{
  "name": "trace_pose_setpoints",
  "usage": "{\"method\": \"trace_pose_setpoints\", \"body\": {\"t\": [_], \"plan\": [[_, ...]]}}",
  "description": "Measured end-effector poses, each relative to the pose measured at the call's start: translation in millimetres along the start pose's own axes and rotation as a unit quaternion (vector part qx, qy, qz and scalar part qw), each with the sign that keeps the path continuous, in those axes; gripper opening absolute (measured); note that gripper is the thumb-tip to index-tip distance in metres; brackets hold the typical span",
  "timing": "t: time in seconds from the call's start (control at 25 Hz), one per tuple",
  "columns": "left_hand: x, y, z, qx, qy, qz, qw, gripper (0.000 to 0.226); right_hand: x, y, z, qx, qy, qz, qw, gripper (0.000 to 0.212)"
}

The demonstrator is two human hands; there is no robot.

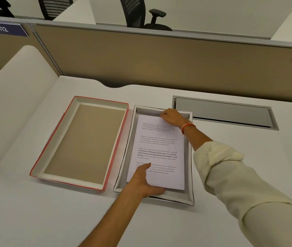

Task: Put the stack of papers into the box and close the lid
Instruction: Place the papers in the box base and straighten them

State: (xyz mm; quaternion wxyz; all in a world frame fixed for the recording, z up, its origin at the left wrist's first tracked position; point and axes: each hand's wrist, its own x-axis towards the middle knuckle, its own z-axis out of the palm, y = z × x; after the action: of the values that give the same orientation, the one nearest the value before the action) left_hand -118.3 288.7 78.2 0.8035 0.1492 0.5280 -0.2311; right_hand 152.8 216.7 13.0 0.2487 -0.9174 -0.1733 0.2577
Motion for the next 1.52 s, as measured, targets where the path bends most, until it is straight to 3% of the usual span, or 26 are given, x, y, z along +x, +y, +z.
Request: {"method": "trace_pose_setpoints", "body": {"t": [0.56, 1.52], "plan": [[10, 6, -4, 0.035, 0.001, 0.011, 0.999, 0.018, 2, 2, 3, -0.011, 0.015, -0.015, 1.000, 0.034], [24, 7, -18, 0.039, -0.004, 0.000, 0.999, 0.034, -10, -3, -3, -0.048, -0.010, -0.040, 0.998, 0.034]]}}
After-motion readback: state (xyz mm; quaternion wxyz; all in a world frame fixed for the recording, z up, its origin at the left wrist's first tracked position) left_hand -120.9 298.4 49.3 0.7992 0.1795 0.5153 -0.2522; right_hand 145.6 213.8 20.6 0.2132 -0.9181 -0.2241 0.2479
